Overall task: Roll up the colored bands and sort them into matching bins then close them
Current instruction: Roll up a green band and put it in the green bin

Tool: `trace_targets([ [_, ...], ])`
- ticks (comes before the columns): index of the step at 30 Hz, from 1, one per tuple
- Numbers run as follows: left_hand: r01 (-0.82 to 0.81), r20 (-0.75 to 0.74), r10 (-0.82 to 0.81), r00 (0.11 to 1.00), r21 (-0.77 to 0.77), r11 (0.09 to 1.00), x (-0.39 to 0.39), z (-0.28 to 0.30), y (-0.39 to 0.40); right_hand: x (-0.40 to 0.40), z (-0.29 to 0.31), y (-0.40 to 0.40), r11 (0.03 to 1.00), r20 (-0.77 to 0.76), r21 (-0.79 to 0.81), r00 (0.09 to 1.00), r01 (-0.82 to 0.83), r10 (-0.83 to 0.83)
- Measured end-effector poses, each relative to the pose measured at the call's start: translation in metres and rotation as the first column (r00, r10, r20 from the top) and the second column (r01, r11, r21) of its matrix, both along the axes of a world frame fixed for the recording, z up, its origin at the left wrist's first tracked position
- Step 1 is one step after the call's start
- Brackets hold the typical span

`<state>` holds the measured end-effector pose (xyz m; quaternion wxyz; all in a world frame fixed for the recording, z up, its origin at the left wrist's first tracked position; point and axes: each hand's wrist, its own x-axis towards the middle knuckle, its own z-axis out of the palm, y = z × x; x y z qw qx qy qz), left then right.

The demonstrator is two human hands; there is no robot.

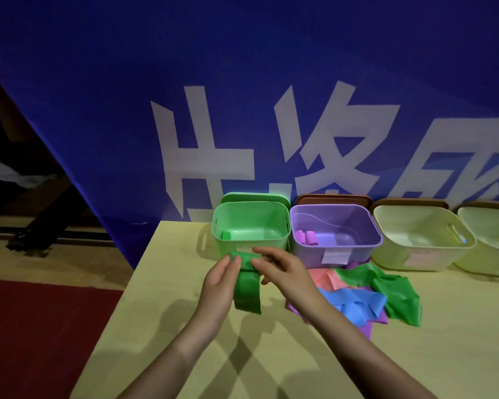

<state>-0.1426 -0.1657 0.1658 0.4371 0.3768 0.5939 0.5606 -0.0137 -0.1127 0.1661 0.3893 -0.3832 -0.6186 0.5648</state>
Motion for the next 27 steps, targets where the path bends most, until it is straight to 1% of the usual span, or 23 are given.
trace_targets([
  [2,0.011,-0.08,-0.009,0.997,0.018,1.0,0.004,-0.005,0.002,0.003,-0.003,-0.001,1.0,0.049,-0.001,0.999,0.005,-0.005],
  [5,0.067,-0.171,-0.06,0.983,0.037,0.997,0.011,-0.013,0.006,0.015,-0.007,-0.002,0.995,0.075,-0.008,0.993,0.096,-0.095],
  [7,0.097,-0.21,-0.081,0.974,0.067,0.993,0.017,-0.014,0.01,0.023,-0.009,-0.003,0.993,0.042,-0.041,0.993,0.114,-0.113],
  [9,0.097,-0.237,-0.06,0.97,0.146,0.985,0.025,-0.015,0.013,0.029,-0.009,-0.004,0.991,-0.012,-0.078,0.994,0.104,-0.106],
  [11,0.078,-0.229,-0.027,0.973,0.217,0.973,0.033,-0.015,0.015,0.036,-0.006,-0.002,0.994,-0.055,-0.069,0.995,0.084,-0.087],
  [13,0.063,-0.193,-0.01,0.981,0.27,0.961,0.04,-0.01,0.017,0.041,-0.002,0.001,0.996,-0.12,-0.069,0.991,0.053,-0.061],
  [15,0.048,-0.127,-0.012,0.992,0.287,0.957,0.045,-0.004,0.021,0.045,0.0,0.007,0.993,-0.208,-0.117,0.977,0.016,-0.04],
  [17,0.009,-0.013,-0.006,1.0,0.27,0.963,0.048,0.002,0.025,0.046,0.0,0.012,0.985,-0.267,-0.167,0.964,-0.038,-0.008],
  [19,0.003,0.091,-0.025,0.996,0.226,0.974,0.047,0.005,0.029,0.046,0.002,0.019,0.98,-0.289,-0.182,0.957,-0.074,0.019],
  [21,0.03,0.159,-0.058,0.986,0.175,0.984,0.049,0.009,0.029,0.047,0.004,0.027,0.982,-0.28,-0.178,0.96,-0.058,0.006],
  [23,0.035,0.199,-0.06,0.978,0.127,0.991,0.05,0.008,0.032,0.048,0.007,0.036,0.989,-0.235,-0.144,0.972,-0.034,-0.001],
  [27,-0.068,0.23,0.051,0.972,0.064,0.996,0.052,0.01,0.04,0.048,0.015,0.047,0.999,-0.124,-0.035,0.992,-0.039,0.034],
])
